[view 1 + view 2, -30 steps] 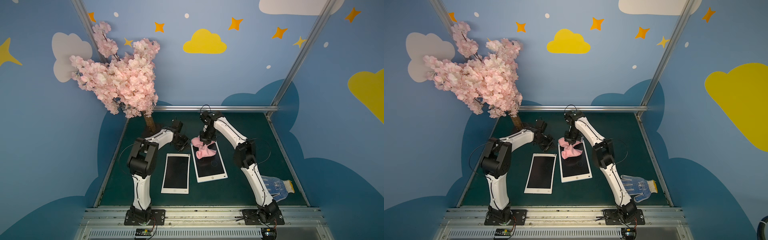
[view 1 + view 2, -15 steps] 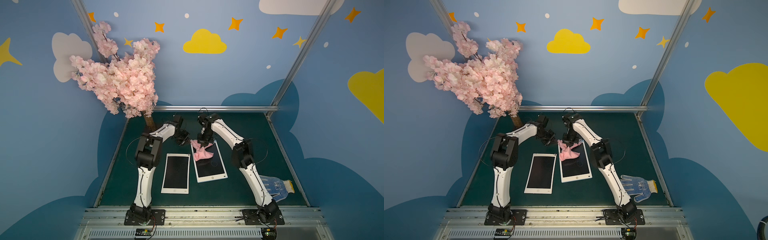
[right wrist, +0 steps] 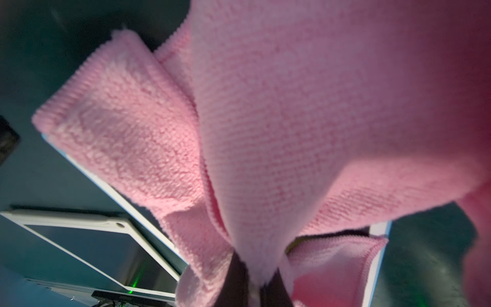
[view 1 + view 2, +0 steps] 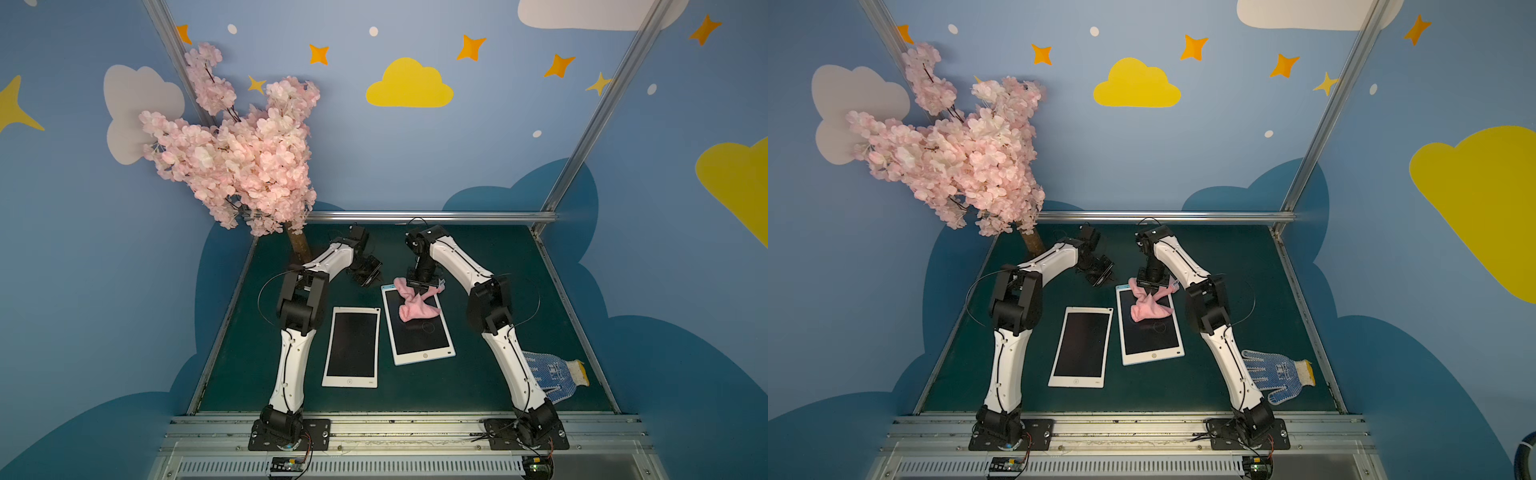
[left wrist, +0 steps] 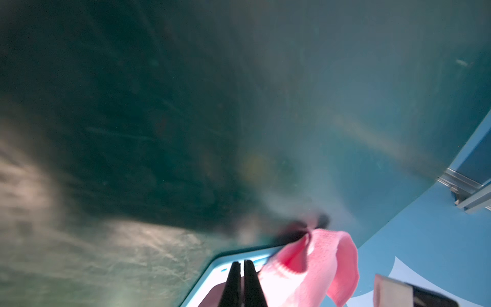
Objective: Wipe the drawing tablet
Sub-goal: Wipe the dirt from the drawing tablet.
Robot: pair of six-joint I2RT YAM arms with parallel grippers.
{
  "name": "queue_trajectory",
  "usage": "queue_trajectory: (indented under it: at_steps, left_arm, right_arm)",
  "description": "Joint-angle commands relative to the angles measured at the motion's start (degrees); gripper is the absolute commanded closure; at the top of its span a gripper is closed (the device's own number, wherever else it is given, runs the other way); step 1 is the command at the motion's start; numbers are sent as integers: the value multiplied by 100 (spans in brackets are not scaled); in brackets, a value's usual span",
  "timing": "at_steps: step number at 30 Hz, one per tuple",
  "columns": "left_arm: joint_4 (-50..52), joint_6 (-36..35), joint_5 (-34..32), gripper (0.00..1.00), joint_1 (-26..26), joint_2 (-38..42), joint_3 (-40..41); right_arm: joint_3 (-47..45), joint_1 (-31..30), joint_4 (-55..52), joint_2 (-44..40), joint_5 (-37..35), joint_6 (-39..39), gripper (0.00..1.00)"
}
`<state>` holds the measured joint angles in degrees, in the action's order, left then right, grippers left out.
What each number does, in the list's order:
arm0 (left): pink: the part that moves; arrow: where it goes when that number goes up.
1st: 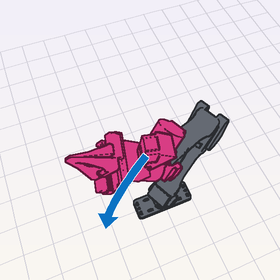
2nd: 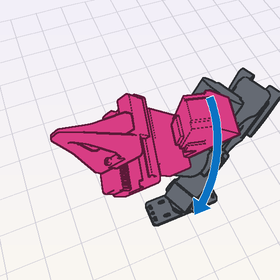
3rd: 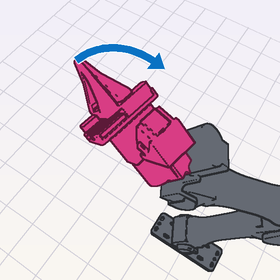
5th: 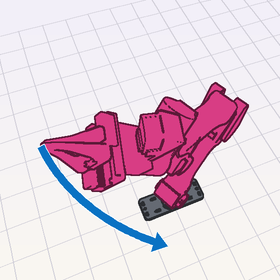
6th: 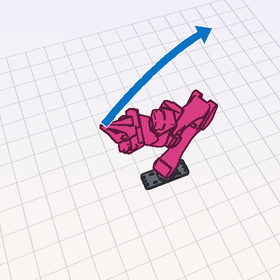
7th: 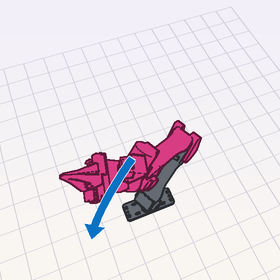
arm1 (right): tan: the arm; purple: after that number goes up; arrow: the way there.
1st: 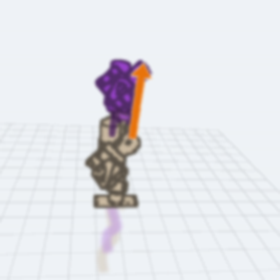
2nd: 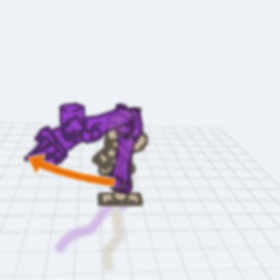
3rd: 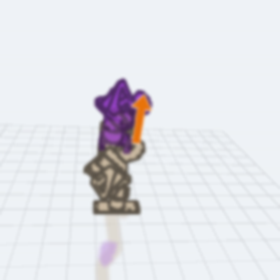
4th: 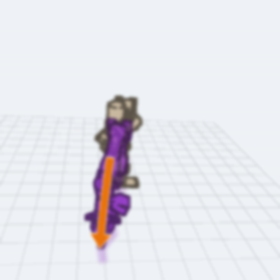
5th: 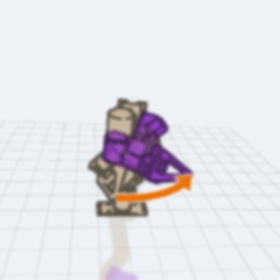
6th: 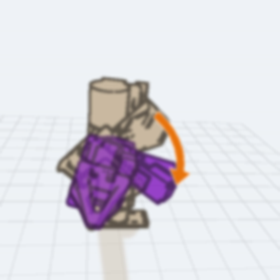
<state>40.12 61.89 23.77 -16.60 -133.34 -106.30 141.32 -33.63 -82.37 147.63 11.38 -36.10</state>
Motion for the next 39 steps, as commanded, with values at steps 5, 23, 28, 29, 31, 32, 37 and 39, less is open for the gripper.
queue_trajectory:
  at_steps: [5,23,28,29,31,32,37,39]
  left_arm:
    - [330,-226,-24,91,-117,-189,-153]
    - [752,-625,-413,92,-80,-187,-168]
    - [668,-634,-390,92,-74,-106,15]
    - [636,-626,-386,92,-72,-74,38]
    - [620,-624,-375,92,-71,-56,23]
    - [621,-617,-364,92,-71,-62,-8]
    - [620,-608,-336,92,-89,-59,-133]
    - [620,-608,-329,92,-98,-68,-170]
  right_arm:
    - [-56,32,-412,-297,-318,23,100]
    - [708,-423,-41,305,633,-176,100]
    - [713,-488,640,337,847,-149,100]
    - [734,-464,682,329,793,-180,100]
    - [710,-334,656,329,795,-250,100]
    - [701,-225,562,319,777,-283,100]
    - [205,358,117,1,605,-266,100]
    - [-175,538,105,-245,420,-108,100]
